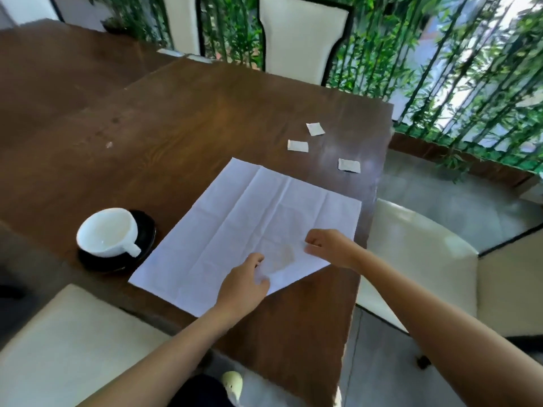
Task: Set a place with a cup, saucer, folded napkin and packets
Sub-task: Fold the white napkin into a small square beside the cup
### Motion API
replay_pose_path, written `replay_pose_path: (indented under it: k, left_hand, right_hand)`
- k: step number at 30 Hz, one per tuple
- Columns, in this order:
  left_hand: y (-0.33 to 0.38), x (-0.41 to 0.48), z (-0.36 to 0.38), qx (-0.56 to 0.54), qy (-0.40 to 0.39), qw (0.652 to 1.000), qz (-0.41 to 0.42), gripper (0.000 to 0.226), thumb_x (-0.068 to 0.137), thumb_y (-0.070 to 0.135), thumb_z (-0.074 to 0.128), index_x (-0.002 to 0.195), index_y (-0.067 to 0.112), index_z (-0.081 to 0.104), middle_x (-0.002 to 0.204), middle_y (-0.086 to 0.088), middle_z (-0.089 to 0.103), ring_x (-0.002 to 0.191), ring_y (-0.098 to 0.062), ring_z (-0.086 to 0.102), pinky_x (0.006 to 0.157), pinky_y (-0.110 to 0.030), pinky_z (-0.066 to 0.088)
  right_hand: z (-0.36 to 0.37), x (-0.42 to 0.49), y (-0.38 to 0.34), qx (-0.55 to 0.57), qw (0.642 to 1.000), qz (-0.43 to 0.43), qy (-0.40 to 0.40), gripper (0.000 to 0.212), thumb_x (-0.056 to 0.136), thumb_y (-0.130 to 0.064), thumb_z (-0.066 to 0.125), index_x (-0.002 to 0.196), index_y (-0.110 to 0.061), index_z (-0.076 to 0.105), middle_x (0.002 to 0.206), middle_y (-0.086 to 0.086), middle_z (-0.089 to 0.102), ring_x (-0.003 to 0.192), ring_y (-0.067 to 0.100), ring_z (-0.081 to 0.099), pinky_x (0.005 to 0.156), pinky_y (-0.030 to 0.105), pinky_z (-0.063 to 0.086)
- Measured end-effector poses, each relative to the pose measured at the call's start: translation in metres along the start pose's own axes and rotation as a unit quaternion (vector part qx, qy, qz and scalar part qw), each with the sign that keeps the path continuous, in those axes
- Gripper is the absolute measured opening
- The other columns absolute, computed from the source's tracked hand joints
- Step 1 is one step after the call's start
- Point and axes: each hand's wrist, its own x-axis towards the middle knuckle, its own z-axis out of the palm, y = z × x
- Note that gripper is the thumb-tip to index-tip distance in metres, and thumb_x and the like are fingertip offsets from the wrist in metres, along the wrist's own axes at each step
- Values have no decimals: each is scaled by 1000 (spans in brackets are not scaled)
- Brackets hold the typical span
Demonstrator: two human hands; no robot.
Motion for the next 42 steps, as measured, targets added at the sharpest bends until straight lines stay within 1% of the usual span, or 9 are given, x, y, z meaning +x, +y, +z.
replay_pose_path:
  k: [5,7,10,13,19,25,31,36,42]
  left_hand:
    - [38,-18,18,-13,191,981,-23,29,86,56,45,102,34,57,96,10,69,88,0,65,67,2,38]
    - [48,-32,22,-100,265,957,-57,27,88,50,48,92,28,64,76,17,67,73,4,62,63,5,38]
    - [55,-58,31,-150,353,915,-126,22,89,32,59,106,20,66,85,38,53,90,-2,56,64,11,30]
    - [55,-79,43,-148,369,902,-167,30,88,32,60,113,15,64,95,24,56,92,0,52,69,6,32]
    - [56,-110,57,-295,392,844,-217,12,88,25,62,80,21,69,78,10,73,78,-1,66,69,-16,49]
    - [51,-117,41,-373,445,786,-213,12,89,27,59,96,26,68,93,18,70,85,3,65,67,-8,46]
    - [15,-101,-6,-379,512,710,-299,25,87,40,59,102,20,60,100,2,60,81,-12,56,73,-30,41]
    - [-28,-87,-46,-362,513,702,-335,32,88,41,57,109,17,60,105,-1,59,92,-24,56,82,-40,45]
    - [-77,-58,-77,-285,501,723,-381,19,91,34,51,86,18,59,82,-1,60,71,-14,54,67,-32,41]
  right_hand:
    - [-3,14,-12,12,988,-138,-62,21,92,-33,51,106,-18,57,105,-1,61,96,21,59,80,29,48]
    - [-7,11,-8,-7,979,-181,-98,29,87,-41,57,109,-22,55,104,-4,59,96,18,58,77,24,42]
    - [-16,10,9,-114,964,-203,-131,40,84,-38,63,118,-19,56,118,3,61,109,23,56,83,27,39]
    - [-32,19,27,-202,943,-211,-159,20,87,-26,55,100,-13,62,107,7,65,102,27,59,79,32,42]
    - [-76,46,52,-307,912,-203,-180,9,89,-19,47,80,-18,48,95,6,58,87,22,48,69,30,35]
    - [-102,73,26,-280,924,-238,-103,26,93,-25,49,111,-9,60,110,13,64,101,30,58,86,40,47]
    - [-98,114,-38,-252,924,-286,2,27,93,-31,50,112,-16,60,105,5,66,98,29,60,85,39,43]
    - [-84,163,-90,-309,899,-307,40,25,94,-33,46,111,-19,59,103,3,67,101,23,57,95,41,34]
    - [-55,218,-128,-343,890,-299,6,23,95,-30,44,105,-19,61,97,4,68,99,24,56,92,38,31]
